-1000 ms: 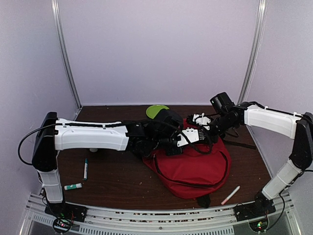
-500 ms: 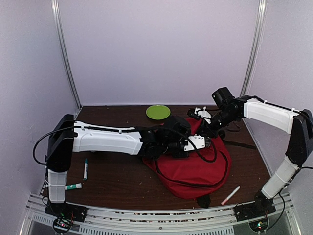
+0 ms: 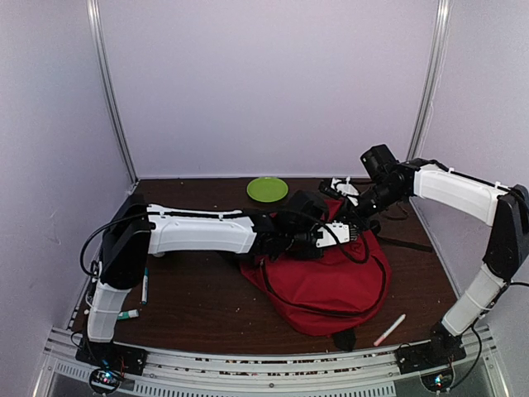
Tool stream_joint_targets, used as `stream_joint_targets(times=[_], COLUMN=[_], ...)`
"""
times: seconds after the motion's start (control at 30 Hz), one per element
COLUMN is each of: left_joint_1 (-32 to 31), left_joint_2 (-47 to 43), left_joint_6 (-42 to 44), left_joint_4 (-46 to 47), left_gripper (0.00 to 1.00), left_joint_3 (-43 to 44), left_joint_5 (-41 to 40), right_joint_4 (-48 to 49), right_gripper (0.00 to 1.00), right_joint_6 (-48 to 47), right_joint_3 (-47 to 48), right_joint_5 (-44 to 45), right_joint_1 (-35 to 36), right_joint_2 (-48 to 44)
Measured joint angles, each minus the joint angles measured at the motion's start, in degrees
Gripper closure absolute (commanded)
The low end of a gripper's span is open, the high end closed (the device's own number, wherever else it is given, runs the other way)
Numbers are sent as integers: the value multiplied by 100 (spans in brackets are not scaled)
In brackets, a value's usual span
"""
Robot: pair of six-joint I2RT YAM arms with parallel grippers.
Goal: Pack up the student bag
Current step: Place the pen in the lower front pocket of the bag.
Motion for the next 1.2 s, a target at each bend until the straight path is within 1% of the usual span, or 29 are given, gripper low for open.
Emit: stream_joint_targets(times=[0.13, 0.3, 0.33, 0.4, 0.43, 0.5, 0.63, 0.73, 0.8, 0.9, 1.07, 1.2], left_joint_1=[66, 68, 76, 85, 83, 76, -9, -107, -142, -162, -175, -175], left_joint_2=[179, 116, 94, -39, -164, -658, -1552, -2131, -2345, -2516, -2579, -2581], left_joint_6=[28, -42, -72, -175, -205, -273, -369, -540, -702, -903, -1080, -1143], left_joint_4=[-28, 72, 94, 197, 291, 562, 789, 1005, 1040, 1110, 1128, 1128], left_gripper=[100, 100, 100, 100, 100, 100, 100, 100, 100, 100, 100, 100], left_joint_3=[155, 9, -42, -251, -455, -1259, -2350, -2820, -2892, -3003, -3128, -3128], left_joint_5=[-42, -133, -157, -245, -271, -297, -348, -354, -348, -348, -387, -385], right_joint_4=[26, 66, 57, 48, 42, 24, -66, -90, -85, -37, -116, -166], right_gripper=[98, 98, 92, 73, 68, 61, 55, 56, 56, 52, 42, 39], right_joint_6=[7, 55, 59, 46, 87, 35, -57, -79, -68, -9, -109, -302], right_joint_3=[7, 7, 7, 4, 2, -2, -4, -4, -4, 0, 127, 105], right_joint_5=[31, 39, 33, 31, 35, 57, 46, 52, 87, 214, 254, 177], right_joint_1=[2, 4, 7, 33, 37, 42, 48, 81, 109, 138, 168, 284], right_joint_2=[-52, -103, -116, -140, -140, -138, -87, 28, 127, 264, 435, 396])
